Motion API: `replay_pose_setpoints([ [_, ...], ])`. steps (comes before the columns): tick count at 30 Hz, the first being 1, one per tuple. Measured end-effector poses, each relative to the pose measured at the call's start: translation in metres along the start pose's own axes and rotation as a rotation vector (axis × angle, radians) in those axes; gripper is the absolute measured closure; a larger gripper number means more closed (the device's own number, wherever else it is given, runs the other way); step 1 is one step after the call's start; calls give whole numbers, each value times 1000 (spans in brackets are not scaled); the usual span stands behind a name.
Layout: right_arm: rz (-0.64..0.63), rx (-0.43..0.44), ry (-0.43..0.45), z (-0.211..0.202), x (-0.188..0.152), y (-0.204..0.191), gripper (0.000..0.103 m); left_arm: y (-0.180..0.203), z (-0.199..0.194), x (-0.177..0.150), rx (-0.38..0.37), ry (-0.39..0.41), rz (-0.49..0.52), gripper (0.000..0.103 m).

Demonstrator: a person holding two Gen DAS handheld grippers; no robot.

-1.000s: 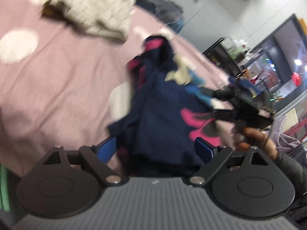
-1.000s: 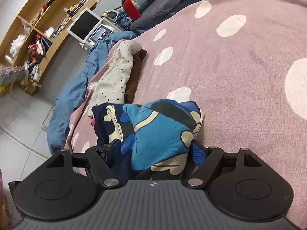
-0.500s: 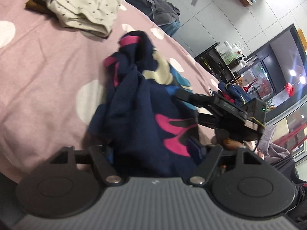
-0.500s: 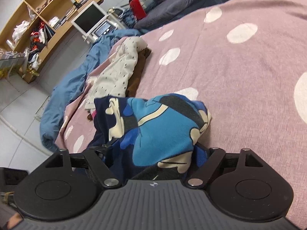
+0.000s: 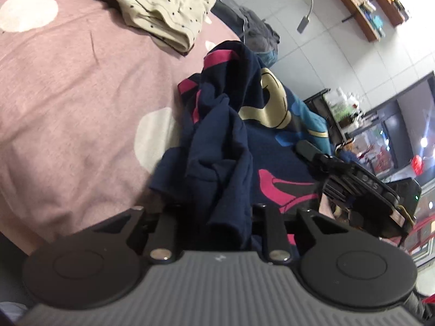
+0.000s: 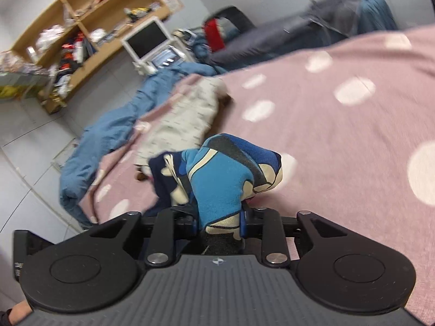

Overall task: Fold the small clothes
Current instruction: 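Carry the folded sweatshirt with both grippers toward the stack of folded clothes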

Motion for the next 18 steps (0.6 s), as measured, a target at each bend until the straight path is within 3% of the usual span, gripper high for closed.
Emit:
replay_pose_setpoints([
  [5, -64, 78, 24, 4, 47, -42, 61, 38, -29, 40, 14, 133, 160, 82],
  [10, -102, 217, 61, 39, 130, -96, 62, 56, -65, 119, 17, 273, 224, 82],
  [14, -111, 280, 39, 116, 190, -121, 62, 42, -72, 200, 80, 349, 258, 81],
  [18, -96, 253, -27, 212, 215, -114, 62, -6, -47, 268, 146, 319, 201, 78],
])
Point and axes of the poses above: each gripper's, at about its wrist camera, not at the fingertips, and z roughly the way its jaws point, y to its right, x to its top, the point moved 9 cm from there along z, roughly the way its jaws point, and after that the axes turned 4 degrees about -x, right-handed, at the moved point
